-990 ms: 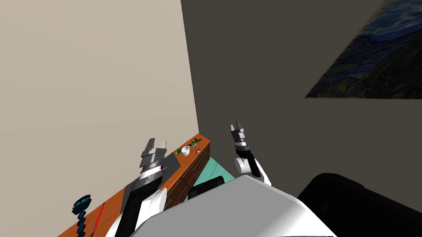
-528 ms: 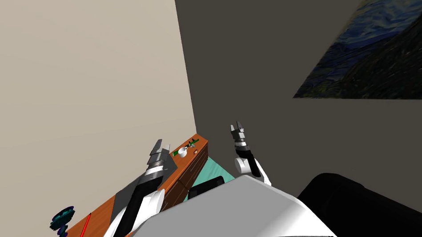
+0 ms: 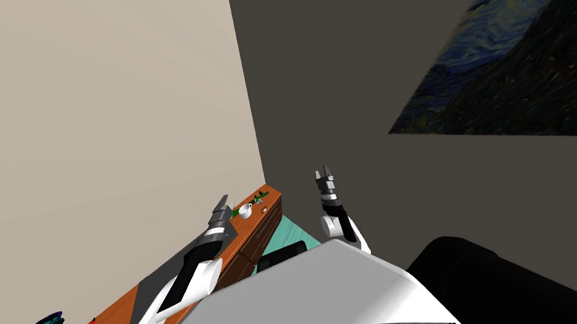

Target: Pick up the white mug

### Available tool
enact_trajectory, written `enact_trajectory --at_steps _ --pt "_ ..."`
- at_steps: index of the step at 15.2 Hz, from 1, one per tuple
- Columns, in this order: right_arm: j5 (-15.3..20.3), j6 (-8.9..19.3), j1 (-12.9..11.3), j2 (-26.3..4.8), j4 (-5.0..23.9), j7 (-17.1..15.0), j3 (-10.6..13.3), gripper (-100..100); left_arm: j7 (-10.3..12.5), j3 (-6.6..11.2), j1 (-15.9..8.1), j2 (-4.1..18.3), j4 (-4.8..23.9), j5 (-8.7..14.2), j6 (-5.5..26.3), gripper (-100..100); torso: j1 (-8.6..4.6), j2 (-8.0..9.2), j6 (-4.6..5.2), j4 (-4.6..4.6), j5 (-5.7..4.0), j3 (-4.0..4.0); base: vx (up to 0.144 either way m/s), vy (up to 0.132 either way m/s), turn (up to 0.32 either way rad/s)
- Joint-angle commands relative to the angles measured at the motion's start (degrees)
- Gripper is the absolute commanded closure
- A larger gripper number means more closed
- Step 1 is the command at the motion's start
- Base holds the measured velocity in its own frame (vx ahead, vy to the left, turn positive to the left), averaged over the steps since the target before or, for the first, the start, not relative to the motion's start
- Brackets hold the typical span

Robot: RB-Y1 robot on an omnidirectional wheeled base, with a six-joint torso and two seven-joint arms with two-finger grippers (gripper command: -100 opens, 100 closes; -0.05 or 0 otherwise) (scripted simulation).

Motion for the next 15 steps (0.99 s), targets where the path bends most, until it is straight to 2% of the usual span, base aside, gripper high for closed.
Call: enact_trajectory --at_steps 1,2,3,4,5,6,8,9,10,11,13,14,15 --pt "0.0 0.0 0.0 0.0 0.0 0.0 0.0 0 -0.8 -0.18 -0.4 0.8 1.4 0.9 2.1 -100 0.00 0.00 0.00 0.00 0.00 0.00 0.017 -0.013 -0.102" --pt "0.0 0.0 0.0 0.0 0.0 0.0 0.0 0 -1.6 -0.11 -1.3 2.2 3.7 2.3 3.8 -100 0.00 0.00 -0.02 0.00 0.00 0.00 0.018 -0.015 -0.126" --pt "0.0 0.0 0.0 0.0 0.0 0.0 0.0 0 -1.6 -0.11 -1.3 2.2 3.7 2.3 4.4 -100 -0.01 -0.01 0.00 0.00 0.00 -0.01 0.017 -0.013 -0.112" --pt "0.0 0.0 0.0 0.0 0.0 0.0 0.0 0 -2.4 -0.04 -2.3 3.7 6.0 3.8 5.7 -100 -0.01 0.00 -0.02 0.00 0.00 0.00 0.019 -0.015 -0.155" --pt "0.0 0.0 0.0 0.0 0.0 0.0 0.0 0 -2.4 -0.04 -2.3 3.7 6.0 3.8 6.7 -100 -0.02 -0.01 0.00 0.00 0.00 -0.01 0.018 -0.011 -0.112" --pt "0.0 0.0 0.0 0.0 0.0 0.0 0.0 0 -3.2 0.03 -3.3 5.1 7.9 5.3 8.2 -100 -0.01 -0.01 -0.02 0.00 0.00 0.00 0.020 -0.011 -0.123" --pt "0.0 0.0 0.0 0.0 0.0 0.0 0.0 0 -3.2 0.03 -3.3 5.1 8.4 5.3 9.2 -100 0.00 -0.02 -0.01 0.00 0.00 -0.01 0.016 -0.007 -0.071" --pt "0.0 0.0 0.0 0.0 0.0 0.0 0.0 0 -4.1 0.09 -4.3 6.5 10.9 6.9 10.9 -100 0.01 0.00 -0.03 0.00 0.00 0.00 0.016 -0.007 -0.099" --pt "0.0 0.0 0.0 0.0 0.0 0.0 0.0 0 -4.1 0.09 -4.3 6.5 10.9 6.9 11.7 -100 0.01 0.00 -0.01 0.00 0.00 0.00 0.018 -0.006 -0.107" --pt "0.0 0.0 0.0 0.0 0.0 0.0 0.0 0 -5.0 0.17 -5.4 7.9 13.2 8.5 13.0 -100 0.01 0.00 -0.02 0.00 0.00 0.00 0.021 -0.011 -0.141" --pt "0.0 0.0 0.0 0.0 0.0 0.0 0.0 0 -5.0 0.17 -5.4 7.9 13.5 8.5 14.3 -100 -0.01 -0.02 -0.01 0.00 0.00 -0.01 0.020 -0.011 -0.087" --pt "0.0 0.0 0.0 0.0 0.0 0.0 0.0 0 -5.9 0.24 -6.5 9.3 16.1 10.1 16.0 -100 0.00 -0.01 -0.03 0.00 0.00 -0.01 0.018 -0.010 -0.096" --pt "0.0 0.0 0.0 0.0 0.0 0.0 0.0 0 -5.9 0.24 -6.5 9.3 16.1 10.1 16.5 -100 0.01 -0.01 -0.02 -0.01 0.00 -0.01 0.018 -0.008 -0.110"
